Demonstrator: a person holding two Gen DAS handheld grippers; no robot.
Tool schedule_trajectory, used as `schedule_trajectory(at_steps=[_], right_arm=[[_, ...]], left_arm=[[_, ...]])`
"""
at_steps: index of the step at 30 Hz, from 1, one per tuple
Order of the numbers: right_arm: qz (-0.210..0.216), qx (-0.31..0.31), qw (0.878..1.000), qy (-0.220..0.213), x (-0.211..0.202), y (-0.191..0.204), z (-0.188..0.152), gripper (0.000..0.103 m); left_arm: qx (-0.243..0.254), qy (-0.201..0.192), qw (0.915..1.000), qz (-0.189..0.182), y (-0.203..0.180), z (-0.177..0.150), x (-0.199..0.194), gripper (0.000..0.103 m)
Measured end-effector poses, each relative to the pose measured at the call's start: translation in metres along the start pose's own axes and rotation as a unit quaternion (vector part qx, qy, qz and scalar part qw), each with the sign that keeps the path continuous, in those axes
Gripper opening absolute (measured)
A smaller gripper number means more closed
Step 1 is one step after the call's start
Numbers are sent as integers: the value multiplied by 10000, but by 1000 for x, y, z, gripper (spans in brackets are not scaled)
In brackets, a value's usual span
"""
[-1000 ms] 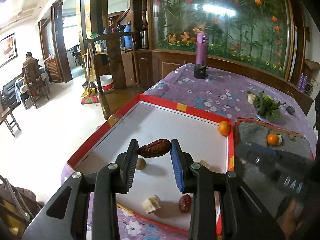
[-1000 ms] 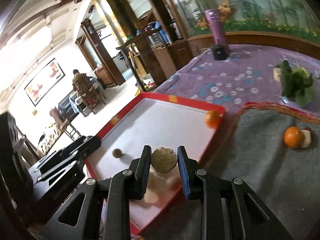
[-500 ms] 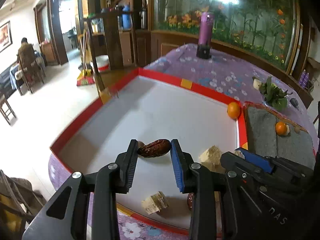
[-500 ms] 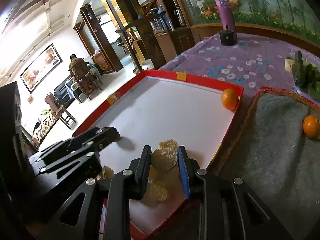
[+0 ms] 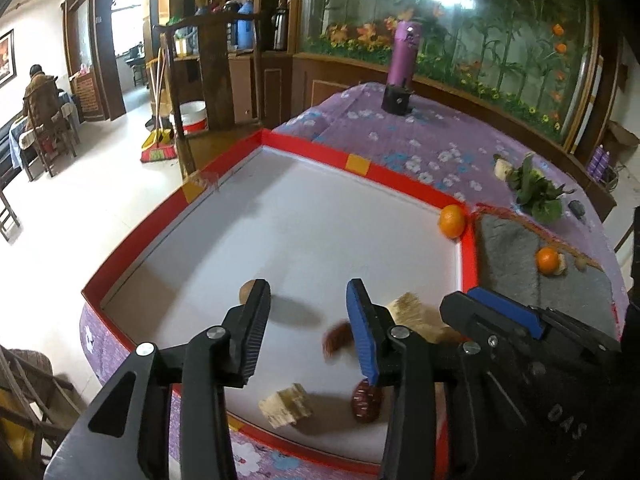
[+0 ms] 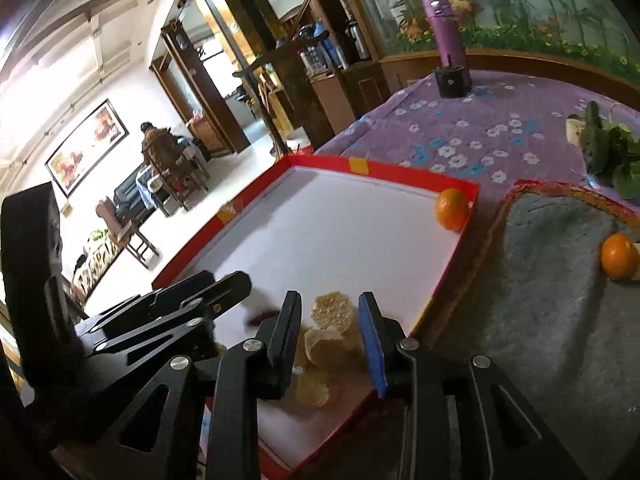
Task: Organize fruits
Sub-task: 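Carry the date and cake over the white tray and open both tools, then move both open tools back over the grey mat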
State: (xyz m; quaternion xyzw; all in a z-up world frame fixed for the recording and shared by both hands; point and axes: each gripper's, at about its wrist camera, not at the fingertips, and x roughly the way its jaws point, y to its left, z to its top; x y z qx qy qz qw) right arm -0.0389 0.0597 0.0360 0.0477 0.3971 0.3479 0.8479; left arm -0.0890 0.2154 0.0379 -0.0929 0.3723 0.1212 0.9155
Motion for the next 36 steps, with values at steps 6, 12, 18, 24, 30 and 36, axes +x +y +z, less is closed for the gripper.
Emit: schedule_trajectory(at_steps=[6, 12, 18, 24, 30, 36], right_arm=[[-50, 188, 9994, -292, -26, -14, 7, 32], [-98, 360, 9971, -662, -60, -28, 13, 33], [-182, 520, 9930, -1042, -102, -45, 12, 36], [-251, 691, 9883, -1334, -135, -64, 7, 36], [-496, 756, 9844, -1511, -162, -88, 3, 36], [-1112, 1234, 9768, -1354, -185, -161, -6, 41]], left_arm=[[247, -406, 9988, -139, -20, 5, -34, 44], [504, -767, 9955, -239, -40, 7, -66, 51], [770, -1028, 9913, -296, -62, 6, -91, 54], [1060, -1169, 9869, -345, -90, 6, -105, 60], [1283, -1095, 9847, -430, -112, 5, -103, 76], [1598, -504, 9853, -319, -126, -5, -67, 77]])
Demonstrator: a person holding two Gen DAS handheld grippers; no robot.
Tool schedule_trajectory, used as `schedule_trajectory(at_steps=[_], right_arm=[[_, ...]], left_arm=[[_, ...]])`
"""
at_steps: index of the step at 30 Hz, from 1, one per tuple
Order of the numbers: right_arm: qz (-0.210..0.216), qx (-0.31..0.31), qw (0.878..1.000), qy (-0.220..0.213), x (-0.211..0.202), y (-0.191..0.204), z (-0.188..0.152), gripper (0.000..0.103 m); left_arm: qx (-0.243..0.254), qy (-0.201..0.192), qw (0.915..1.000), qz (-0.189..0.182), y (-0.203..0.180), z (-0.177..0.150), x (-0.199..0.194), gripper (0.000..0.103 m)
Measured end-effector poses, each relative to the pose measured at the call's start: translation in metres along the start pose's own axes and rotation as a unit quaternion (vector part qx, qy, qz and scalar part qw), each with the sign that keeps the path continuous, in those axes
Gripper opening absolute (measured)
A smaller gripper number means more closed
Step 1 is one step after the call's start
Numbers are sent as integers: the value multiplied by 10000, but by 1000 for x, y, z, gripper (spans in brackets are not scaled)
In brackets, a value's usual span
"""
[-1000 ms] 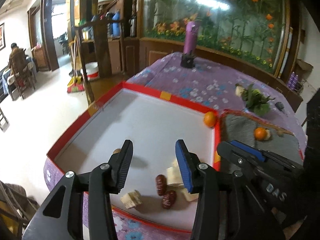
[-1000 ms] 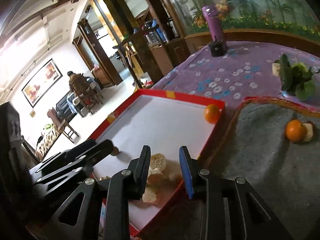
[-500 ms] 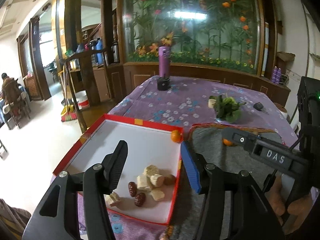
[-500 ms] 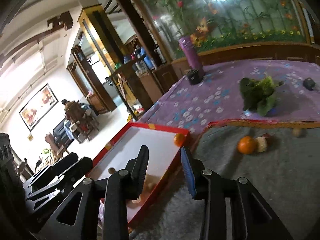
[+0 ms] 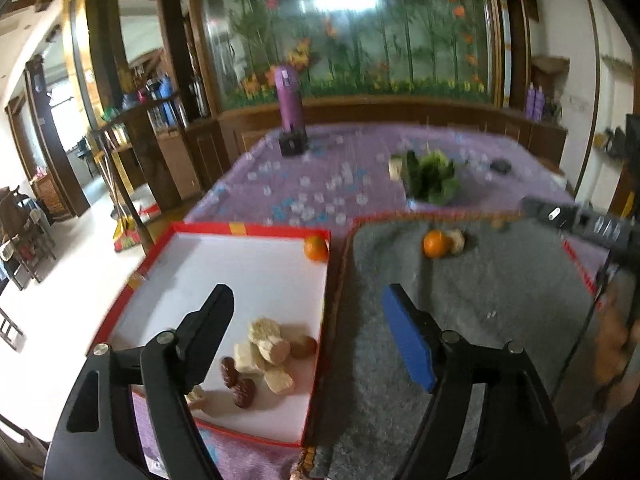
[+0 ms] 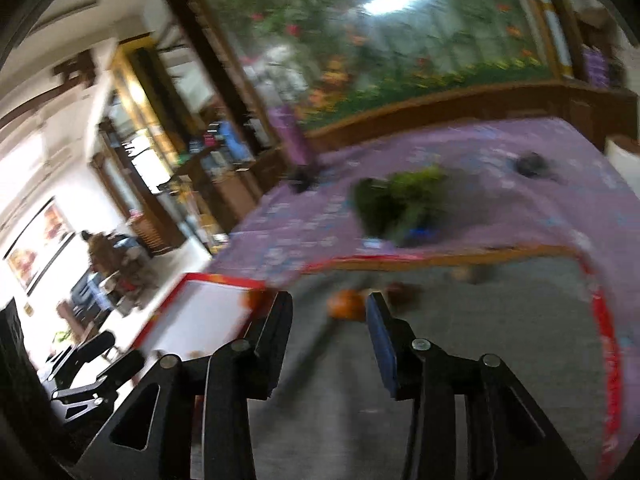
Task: Organize fruits
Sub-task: 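Move both open tools back over the grey mat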
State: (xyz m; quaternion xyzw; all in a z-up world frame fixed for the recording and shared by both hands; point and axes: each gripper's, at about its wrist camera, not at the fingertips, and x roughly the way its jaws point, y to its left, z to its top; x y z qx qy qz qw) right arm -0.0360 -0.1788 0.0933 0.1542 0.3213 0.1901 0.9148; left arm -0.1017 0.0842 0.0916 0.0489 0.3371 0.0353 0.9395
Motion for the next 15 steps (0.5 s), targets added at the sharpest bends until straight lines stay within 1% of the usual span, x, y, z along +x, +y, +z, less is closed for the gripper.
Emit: schedule_trajectory(at_steps=[1, 3, 6, 9, 12, 15], right_arm=[[-152, 182, 9997, 49, 1, -22, 2, 41], [-327, 452, 9983, 168, 3, -52, 3, 41], [-395, 721, 9957, 434, 12, -81, 2, 41], [-525, 563, 9950, 642, 27, -84, 3, 41], [-592, 204, 9941, 885, 47, -74, 4, 41], [-810, -166, 9902, 1124, 70, -64, 5, 41]], left_arm=[[35, 99, 9999, -20, -3, -1, 7, 77], [183, 327, 9993, -67, -13, -5, 22, 77], [365, 517, 9979, -106, -28, -5, 40, 77], [539, 641, 9964, -96, -40, -2, 53, 77], [563, 658, 9962, -99, -44, 2, 56, 77], [627, 683, 9956, -118, -48, 6, 62, 77]])
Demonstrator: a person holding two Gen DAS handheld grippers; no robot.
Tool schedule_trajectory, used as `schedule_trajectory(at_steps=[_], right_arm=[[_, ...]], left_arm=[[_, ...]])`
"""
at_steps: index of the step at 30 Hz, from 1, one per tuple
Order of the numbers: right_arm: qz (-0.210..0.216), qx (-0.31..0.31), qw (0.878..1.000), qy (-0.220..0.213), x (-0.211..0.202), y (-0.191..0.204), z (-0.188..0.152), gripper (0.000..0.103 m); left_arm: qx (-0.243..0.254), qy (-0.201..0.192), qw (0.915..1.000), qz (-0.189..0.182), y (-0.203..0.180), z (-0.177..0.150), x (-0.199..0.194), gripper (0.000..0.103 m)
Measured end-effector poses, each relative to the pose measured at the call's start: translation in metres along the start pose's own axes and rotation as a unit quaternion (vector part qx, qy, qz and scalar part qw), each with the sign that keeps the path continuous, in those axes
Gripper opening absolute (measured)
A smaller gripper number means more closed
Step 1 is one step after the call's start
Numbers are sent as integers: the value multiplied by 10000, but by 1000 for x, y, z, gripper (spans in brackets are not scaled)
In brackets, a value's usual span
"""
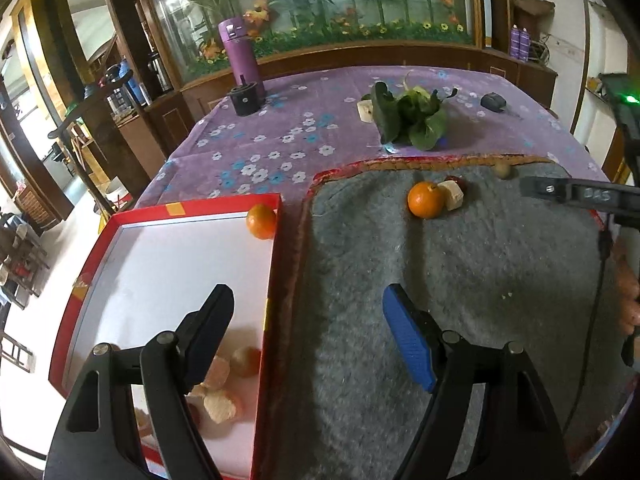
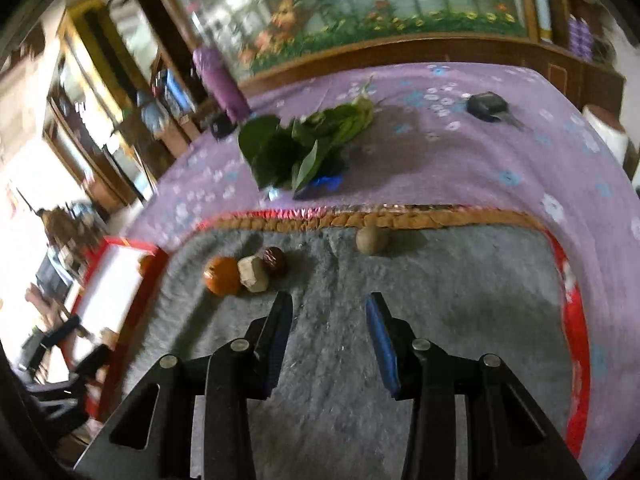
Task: Organize fruits
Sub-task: 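Move both open tools back over the grey mat, then close the left tool on a mandarin orange while the right tool grips a brown round fruit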
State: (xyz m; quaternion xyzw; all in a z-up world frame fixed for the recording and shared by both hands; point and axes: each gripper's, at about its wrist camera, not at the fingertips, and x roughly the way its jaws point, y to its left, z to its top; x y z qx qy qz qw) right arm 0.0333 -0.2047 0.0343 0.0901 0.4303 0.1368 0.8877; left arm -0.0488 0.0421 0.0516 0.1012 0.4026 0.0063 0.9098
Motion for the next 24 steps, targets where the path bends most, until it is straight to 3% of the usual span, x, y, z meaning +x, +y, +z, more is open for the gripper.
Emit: schedule_trajectory(at_steps=[9, 12, 14, 15, 19, 24], right_arm=[[-775, 377, 9963, -1, 31, -19, 31, 41], [-950, 485, 9942, 105, 47, -19, 36, 37], [-1125, 526, 9922, 89, 55, -24, 35, 25], [-1160, 480, 9921, 49, 56, -24, 35, 25], [-990, 376, 9944, -19, 53, -27, 31, 25], [-635, 540, 9965, 70, 48, -38, 32, 25]], left_arm=[[202, 80, 9996, -186, -13, 28, 31, 77], [273, 70, 9992, -268, -21, 37, 41, 77], [340, 67, 9988, -332, -26, 40, 45, 77], [390, 56, 9986, -360, -29, 42, 47, 77], [675, -54, 9971, -347, -44, 49, 54, 77], [1052, -138, 9922, -651, -61, 51, 53, 77]])
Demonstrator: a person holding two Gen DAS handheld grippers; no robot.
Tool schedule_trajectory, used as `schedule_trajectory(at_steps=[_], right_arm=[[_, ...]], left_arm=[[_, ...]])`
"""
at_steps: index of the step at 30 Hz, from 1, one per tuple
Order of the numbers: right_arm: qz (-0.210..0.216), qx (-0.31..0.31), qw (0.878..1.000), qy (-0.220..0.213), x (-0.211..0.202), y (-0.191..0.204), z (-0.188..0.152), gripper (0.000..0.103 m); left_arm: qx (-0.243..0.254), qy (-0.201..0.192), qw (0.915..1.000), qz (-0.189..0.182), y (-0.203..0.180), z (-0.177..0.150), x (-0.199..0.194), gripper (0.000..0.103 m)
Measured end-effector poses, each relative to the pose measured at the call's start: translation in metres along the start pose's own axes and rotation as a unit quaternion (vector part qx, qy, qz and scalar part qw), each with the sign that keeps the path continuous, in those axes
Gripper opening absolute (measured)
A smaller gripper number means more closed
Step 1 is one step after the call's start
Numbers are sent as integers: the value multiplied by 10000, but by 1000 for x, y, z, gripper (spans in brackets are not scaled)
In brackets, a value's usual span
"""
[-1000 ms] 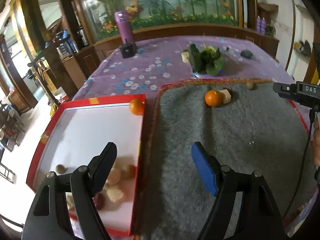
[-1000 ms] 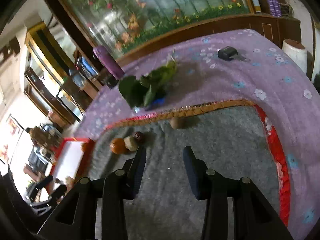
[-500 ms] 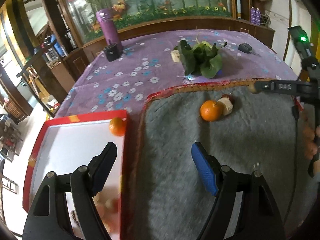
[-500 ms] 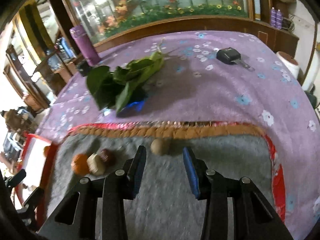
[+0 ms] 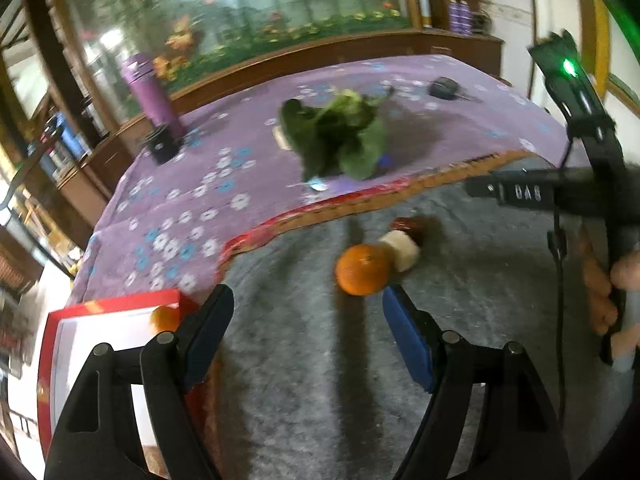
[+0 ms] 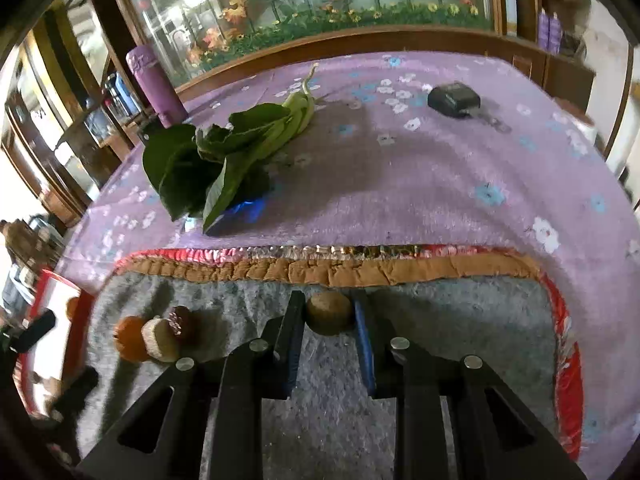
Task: Organize fruits
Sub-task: 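Close the left tool on a mandarin orange while the right tool grips a brown round fruit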
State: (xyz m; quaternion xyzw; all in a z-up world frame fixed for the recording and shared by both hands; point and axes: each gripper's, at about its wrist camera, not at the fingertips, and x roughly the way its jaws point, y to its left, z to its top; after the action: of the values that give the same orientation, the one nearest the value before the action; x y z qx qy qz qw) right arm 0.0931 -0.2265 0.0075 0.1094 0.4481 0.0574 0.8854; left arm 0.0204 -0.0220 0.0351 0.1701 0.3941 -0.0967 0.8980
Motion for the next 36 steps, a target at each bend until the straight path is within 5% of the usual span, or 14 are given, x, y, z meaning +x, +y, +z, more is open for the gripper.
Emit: schedule_trajectory(at_steps=[5, 19, 25, 36], right_arm=[[259, 324, 9991, 126, 0, -9, 2, 25], [275, 369, 9988, 149, 1, -8, 2, 25], [294, 386, 9987, 153, 1, -9, 2, 25], [639, 442, 9969, 110, -3, -6, 2, 25]], left_arm=[[329, 250, 9991, -36, -10, 5, 17, 77], [178, 483, 9983, -278, -17, 23, 53, 75], [-117, 470, 9971, -584, -14, 18, 56, 41], [-589, 151, 9974, -400, -9, 5, 22, 33]])
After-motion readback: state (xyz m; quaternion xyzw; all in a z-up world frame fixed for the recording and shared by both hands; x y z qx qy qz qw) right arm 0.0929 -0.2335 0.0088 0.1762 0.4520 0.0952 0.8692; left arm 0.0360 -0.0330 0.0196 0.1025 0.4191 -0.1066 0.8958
